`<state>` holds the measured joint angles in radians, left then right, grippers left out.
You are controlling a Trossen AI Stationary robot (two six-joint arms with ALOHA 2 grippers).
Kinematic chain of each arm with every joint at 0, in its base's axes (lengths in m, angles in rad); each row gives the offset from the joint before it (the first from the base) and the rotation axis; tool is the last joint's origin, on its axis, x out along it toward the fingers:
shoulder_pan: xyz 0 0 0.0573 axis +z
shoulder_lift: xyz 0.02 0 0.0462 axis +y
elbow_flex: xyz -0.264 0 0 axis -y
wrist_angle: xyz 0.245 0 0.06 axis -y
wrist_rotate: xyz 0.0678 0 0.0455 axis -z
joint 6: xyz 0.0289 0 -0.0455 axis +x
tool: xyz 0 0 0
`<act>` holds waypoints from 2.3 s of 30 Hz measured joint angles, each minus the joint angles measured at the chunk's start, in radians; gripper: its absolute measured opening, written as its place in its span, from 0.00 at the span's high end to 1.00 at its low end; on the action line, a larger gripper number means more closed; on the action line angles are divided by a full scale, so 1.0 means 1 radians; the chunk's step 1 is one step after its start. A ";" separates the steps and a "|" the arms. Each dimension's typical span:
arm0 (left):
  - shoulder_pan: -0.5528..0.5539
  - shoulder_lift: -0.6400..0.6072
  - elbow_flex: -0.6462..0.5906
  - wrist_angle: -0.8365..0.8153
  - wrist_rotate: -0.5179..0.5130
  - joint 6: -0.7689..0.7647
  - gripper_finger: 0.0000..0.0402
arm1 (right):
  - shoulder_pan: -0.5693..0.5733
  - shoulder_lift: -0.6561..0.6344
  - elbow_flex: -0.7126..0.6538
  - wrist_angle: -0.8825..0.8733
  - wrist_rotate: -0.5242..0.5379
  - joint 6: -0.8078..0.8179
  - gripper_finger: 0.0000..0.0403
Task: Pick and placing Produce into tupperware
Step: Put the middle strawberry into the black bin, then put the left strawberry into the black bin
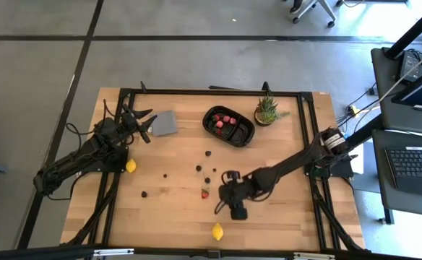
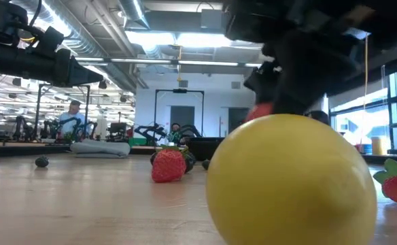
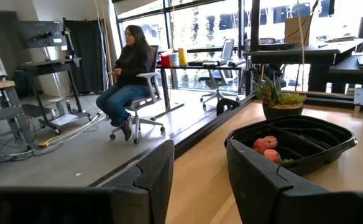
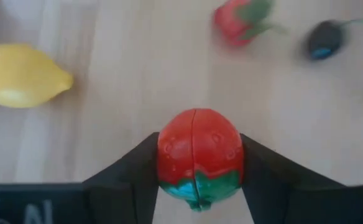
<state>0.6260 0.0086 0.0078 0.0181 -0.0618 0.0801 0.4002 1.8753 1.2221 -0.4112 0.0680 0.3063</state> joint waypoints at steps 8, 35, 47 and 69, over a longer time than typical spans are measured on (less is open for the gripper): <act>0.000 0.000 0.000 0.000 0.000 0.003 0.65 | -0.262 -0.134 0.001 -0.009 0.010 -0.181 0.55; 0.000 0.000 0.000 0.000 0.000 0.018 0.65 | -0.726 -0.063 0.001 -0.003 0.004 -0.271 0.38; 0.000 0.000 0.000 0.000 0.000 0.018 0.65 | -0.687 -0.063 0.046 -0.027 -0.131 -0.361 0.15; 0.000 0.000 0.000 0.000 0.000 0.027 0.65 | -0.172 0.127 0.078 0.263 -0.218 -0.446 0.15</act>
<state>0.6258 0.0086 0.0080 0.0183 -0.0620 0.1070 0.2287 2.0028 1.3003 -0.1477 -0.1498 -0.1398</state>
